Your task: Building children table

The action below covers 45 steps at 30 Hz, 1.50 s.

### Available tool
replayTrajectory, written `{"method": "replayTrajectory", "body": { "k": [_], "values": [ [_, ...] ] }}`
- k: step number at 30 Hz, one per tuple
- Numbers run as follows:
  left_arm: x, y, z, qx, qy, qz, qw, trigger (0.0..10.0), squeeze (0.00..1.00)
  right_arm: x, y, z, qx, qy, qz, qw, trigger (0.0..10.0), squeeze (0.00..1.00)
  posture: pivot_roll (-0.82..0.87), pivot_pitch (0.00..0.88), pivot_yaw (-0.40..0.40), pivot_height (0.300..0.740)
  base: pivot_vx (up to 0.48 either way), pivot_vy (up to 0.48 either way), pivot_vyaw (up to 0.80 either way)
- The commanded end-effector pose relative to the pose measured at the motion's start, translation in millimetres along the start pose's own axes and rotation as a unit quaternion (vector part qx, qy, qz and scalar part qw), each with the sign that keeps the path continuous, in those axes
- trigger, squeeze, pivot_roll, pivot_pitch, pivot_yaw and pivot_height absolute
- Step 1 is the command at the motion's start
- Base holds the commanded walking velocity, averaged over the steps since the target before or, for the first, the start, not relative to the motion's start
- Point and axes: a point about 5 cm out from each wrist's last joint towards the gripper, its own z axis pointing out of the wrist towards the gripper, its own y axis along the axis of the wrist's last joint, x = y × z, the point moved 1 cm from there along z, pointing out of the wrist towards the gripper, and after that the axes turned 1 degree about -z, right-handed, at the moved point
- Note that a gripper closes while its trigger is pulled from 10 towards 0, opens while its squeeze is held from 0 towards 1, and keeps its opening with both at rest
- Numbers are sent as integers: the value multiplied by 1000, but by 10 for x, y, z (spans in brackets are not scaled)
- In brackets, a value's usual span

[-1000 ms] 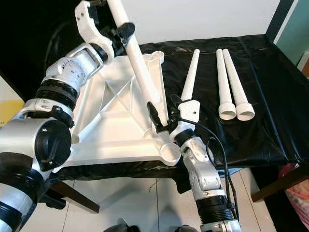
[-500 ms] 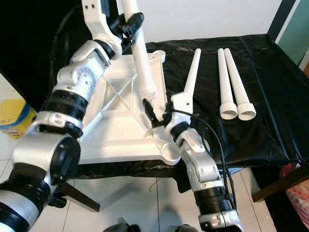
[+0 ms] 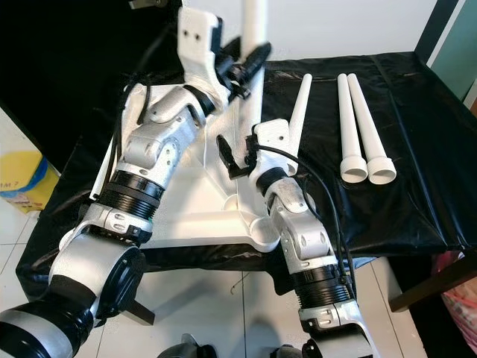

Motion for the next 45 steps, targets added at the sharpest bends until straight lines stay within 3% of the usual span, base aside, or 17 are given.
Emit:
{"method": "replayTrajectory", "body": {
  "k": [1,10,25,26,27,28,31,32,42,43,44,45],
  "values": [
    [-108,37,5,-6,-19,1,1000,10000,0,-6,-31,37,15,-8,-3,1000,10000,0,-19,56,53,740,0,0,0],
    [-343,30,-33,-11,-46,-7,999,10000,0,-132,3,154,26,-42,-12,999,10000,0,-15,55,54,740,0,0,0],
    [-450,-18,-56,3,-58,-4,998,10000,0,-87,40,174,15,-31,-30,999,10000,0,-14,54,56,740,0,0,0],
    [-453,-19,-54,3,-58,0,998,10000,0,-81,38,174,15,-29,-31,999,4196,0,-14,53,57,740,0,0,0],
    [-457,-17,-54,4,-58,2,998,10000,0,-79,37,176,15,-28,-31,999,4196,0,-14,55,57,740,0,0,0],
    [-461,-17,-54,4,-58,1,998,10000,0,-77,33,176,15,-28,-31,999,1686,0,-14,53,58,740,0,0,0],
    [-464,-16,-56,5,-58,0,998,10000,0,-77,31,176,15,-28,-31,999,1686,0,-14,53,58,740,0,0,0],
    [-468,-15,-55,5,-58,-1,998,10000,0,-77,23,172,16,-28,-31,999,0,0,-13,53,57,740,0,0,0],
    [-516,-16,-60,8,-66,2,998,10000,0,-88,-28,161,24,-40,-17,999,0,0,-12,39,59,740,0,0,0],
    [-532,-19,-65,8,-72,0,997,10000,0,-95,-34,160,26,-44,-15,999,2157,0,-12,38,59,740,0,0,0],
    [-549,-21,-72,7,-78,-8,997,10000,1000,-106,-41,158,28,-50,-12,998,10000,0,-12,37,59,740,0,0,0],
    [-549,-21,-72,7,-78,-8,997,10000,1000,-106,-41,158,28,-50,-12,998,10000,0,-12,37,59,740,0,0,0]
  ]
}}
